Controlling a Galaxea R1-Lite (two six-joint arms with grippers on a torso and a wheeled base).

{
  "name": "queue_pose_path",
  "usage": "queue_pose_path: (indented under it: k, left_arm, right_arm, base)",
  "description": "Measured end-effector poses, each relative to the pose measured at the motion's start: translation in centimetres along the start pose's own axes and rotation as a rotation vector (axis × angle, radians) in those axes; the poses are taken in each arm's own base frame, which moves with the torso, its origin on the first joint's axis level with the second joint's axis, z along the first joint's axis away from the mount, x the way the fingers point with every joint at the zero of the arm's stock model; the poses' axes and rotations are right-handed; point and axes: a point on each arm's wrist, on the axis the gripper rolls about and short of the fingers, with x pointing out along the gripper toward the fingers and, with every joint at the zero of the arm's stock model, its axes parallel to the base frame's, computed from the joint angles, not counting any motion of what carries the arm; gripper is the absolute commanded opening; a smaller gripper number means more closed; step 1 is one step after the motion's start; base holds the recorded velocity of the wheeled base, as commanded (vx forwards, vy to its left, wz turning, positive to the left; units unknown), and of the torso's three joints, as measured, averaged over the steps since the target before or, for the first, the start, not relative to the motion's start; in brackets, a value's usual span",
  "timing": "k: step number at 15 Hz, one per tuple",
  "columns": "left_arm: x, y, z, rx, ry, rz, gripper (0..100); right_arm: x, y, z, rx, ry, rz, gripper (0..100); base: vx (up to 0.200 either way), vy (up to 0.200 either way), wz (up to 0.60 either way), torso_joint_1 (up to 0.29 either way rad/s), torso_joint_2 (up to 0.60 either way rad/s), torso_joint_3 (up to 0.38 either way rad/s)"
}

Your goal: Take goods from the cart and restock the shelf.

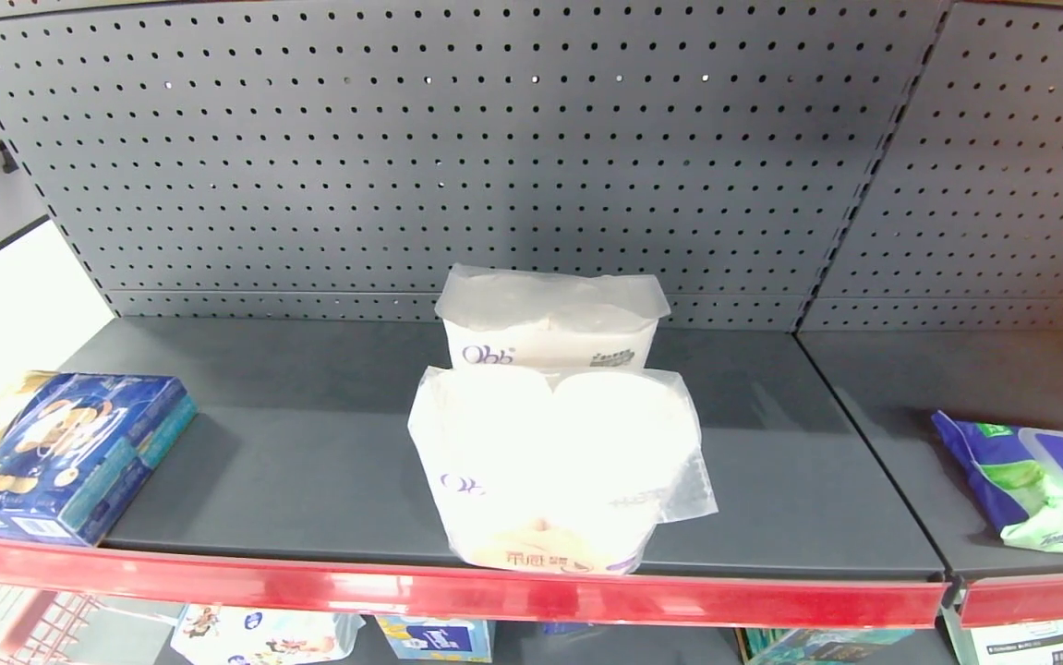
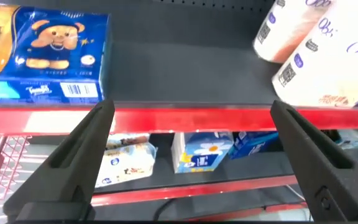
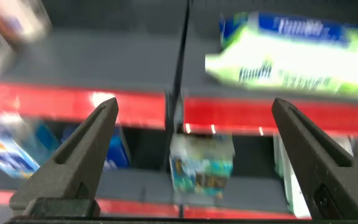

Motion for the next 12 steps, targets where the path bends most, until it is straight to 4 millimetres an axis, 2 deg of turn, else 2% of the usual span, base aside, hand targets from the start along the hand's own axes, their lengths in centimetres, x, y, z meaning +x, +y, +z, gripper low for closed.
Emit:
queue_pose_path:
  k: [2,4,5,7,9,10,12]
  left_arm:
    - [-0.4,0.0,-0.5,0.0,0.005,0.012,100]
    - [-0.6,0.1,-0.5,0.002,-0.01,0.055,100]
    - [-0.6,0.1,-0.5,0.003,-0.013,0.057,100]
    - [-0.7,0.0,-0.3,0.005,-0.022,0.06,100]
    - [-0.7,0.1,-0.3,0.026,-0.022,0.079,100]
    - [-0.7,0.1,-0.4,0.029,-0.017,0.088,100]
    - [-0.6,0.1,-0.5,0.03,-0.016,0.092,100]
  right_arm:
    - [0.9,0.1,5.1,0.023,-0.013,0.033,100]
    - [4.4,0.3,9.1,0.014,0.077,0.091,100]
    - [7.1,0.5,10.3,0.017,0.158,0.129,100]
    - [12.6,1.6,10.9,0.027,0.327,0.224,100]
    - [16.9,3.9,10.0,0.012,0.474,0.322,100]
    - [18.5,5.4,9.2,-0.003,0.542,0.369,100]
    - [20.2,7.8,7.7,-0.02,0.641,0.434,100]
  base:
    - [0.0,0.0,0.0,0.0,0.0,0.0]
    - [0.0,0.0,0.0,0.0,0.0,0.0]
    - [0.0,0.0,0.0,0.0,0.0,0.0]
    - [0.0,0.0,0.0,0.0,0.0,0.0]
    - [0.0,0.0,0.0,0.0,0.0,0.0]
    - [0.0,0.0,0.0,0.0,0.0,0.0]
    - [0.0,0.0,0.0,0.0,0.0,0.0]
